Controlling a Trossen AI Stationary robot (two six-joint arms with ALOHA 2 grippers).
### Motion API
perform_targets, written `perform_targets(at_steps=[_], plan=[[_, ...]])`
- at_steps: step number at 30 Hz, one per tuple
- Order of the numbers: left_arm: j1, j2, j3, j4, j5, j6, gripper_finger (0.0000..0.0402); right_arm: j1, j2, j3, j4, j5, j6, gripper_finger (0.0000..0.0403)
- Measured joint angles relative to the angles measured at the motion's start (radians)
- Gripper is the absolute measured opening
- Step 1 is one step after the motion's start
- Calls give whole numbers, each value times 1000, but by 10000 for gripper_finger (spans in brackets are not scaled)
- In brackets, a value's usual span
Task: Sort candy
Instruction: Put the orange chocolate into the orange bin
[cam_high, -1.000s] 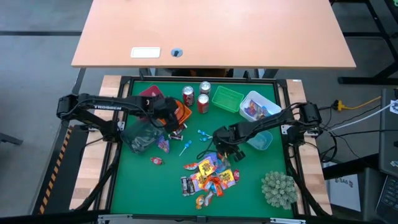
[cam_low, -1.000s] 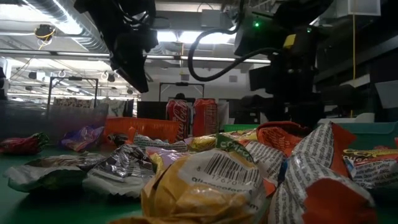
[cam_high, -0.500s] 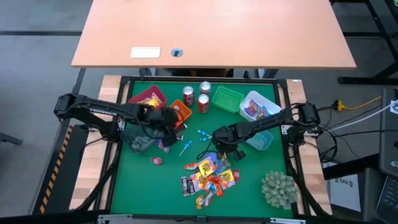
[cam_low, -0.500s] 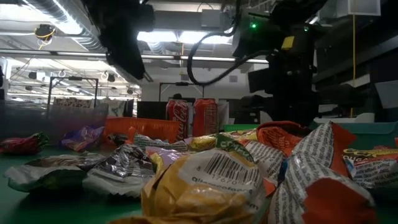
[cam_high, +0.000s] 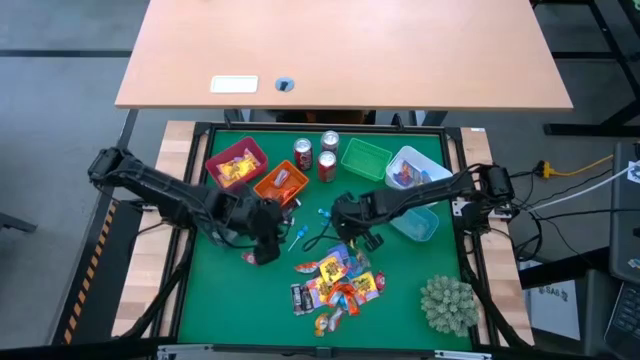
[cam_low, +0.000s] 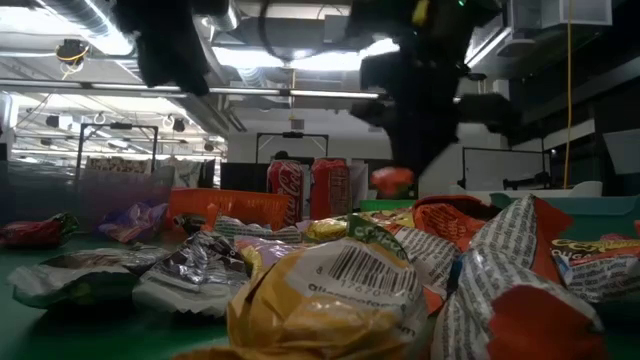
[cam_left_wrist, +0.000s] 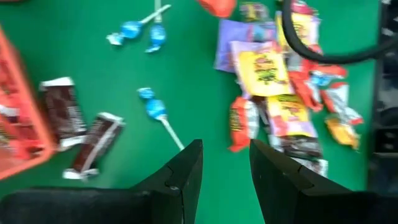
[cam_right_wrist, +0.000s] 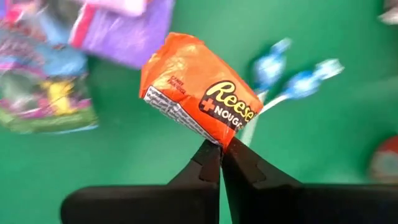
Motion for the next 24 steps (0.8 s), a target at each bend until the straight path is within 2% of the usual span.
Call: perform_targets(at_steps=[7, 13, 18, 24], plan=[[-82, 0, 0, 67, -18, -75, 121, 0, -2, 78, 93, 80, -127, 4], [-135, 0, 0, 96, -46, -79, 121, -27, -2, 88, 281, 74, -246, 4], [-165, 0, 0, 97, -72, -79, 121, -85, 4, 88, 457, 73, -256, 5], [-172, 0, 0, 98, -93, -101, 121, -183, 4, 88, 611, -74, -251, 5]])
